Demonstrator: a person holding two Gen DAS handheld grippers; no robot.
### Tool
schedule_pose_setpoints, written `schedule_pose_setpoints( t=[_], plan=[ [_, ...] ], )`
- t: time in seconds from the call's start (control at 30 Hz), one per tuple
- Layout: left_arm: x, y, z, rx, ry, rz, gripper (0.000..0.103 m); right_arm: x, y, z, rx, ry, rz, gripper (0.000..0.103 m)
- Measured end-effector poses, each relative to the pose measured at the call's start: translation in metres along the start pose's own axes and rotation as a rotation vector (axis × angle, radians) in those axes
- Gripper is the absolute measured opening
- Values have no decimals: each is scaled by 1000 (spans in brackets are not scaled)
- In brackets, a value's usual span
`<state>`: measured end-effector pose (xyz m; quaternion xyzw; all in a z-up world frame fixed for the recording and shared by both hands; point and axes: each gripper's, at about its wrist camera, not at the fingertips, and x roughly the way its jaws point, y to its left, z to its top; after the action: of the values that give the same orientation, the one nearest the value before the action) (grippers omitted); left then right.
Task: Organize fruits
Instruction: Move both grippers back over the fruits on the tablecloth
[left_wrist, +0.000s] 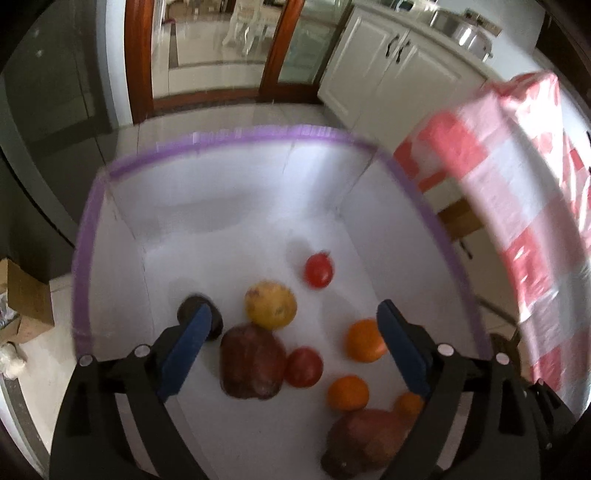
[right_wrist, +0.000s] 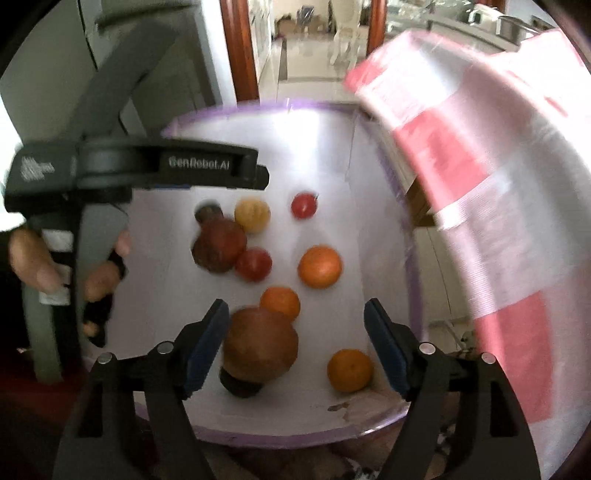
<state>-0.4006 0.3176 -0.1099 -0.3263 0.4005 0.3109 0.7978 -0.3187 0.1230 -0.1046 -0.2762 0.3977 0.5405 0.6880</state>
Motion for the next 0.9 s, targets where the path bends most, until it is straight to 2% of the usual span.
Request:
schedule_pose_setpoints(
  t=[0.1, 0.13, 0.17, 0.2, 0.23, 0.27, 0.3, 0.37, 0.43, 0.53, 0.63, 0.67, 0.77, 0.9],
  plan=[
    [-29, -19, 17, 56, -122, 14, 97, -38, -14, 11, 55, -118, 3, 77],
    [-39, -27, 23, 79, -168, 26, 101, -54, -21, 15, 86, -165, 3, 79],
    [-53, -40, 30, 112, -226, 39, 101, -63, -26, 17, 107, -193, 9, 76],
    [-62, -51, 35, 140, -261, 42, 101, -76, -34, 19, 137, -228, 52, 76],
    [-70, -61, 40, 170, -288, 39, 101, -87, -40, 20, 166, -260, 77, 80],
    [-79, -76, 45, 211, -314, 30, 101, -100, -46, 20, 194, -300, 53, 86],
    [-85, -90, 52, 245, -327, 21, 101, -111, -51, 19, 212, -332, 39, 86],
    [-94, -120, 56, 318, -344, 10, 101, -132, -66, 17, 266, -386, 108, 86],
    [-100, -143, 60, 365, -353, -1, 101, -155, -83, 12, 324, -449, 136, 87],
    [-110, -189, 71, 424, -370, -44, 101, -185, -104, 3, 363, -530, 78, 87],
    [-106, -247, 75, 508, -340, -70, 101, -213, -142, -11, 445, -581, -55, 87],
    [-102, -265, 75, 533, -329, -85, 101, -221, -164, -18, 510, -583, -120, 87],
    [-80, -334, 70, 620, -289, -136, 101, -231, -215, -35, 669, -547, -238, 87],
    [-44, -401, 62, 675, -208, -205, 101, -237, -275, -56, 766, -480, -389, 87]
  ],
)
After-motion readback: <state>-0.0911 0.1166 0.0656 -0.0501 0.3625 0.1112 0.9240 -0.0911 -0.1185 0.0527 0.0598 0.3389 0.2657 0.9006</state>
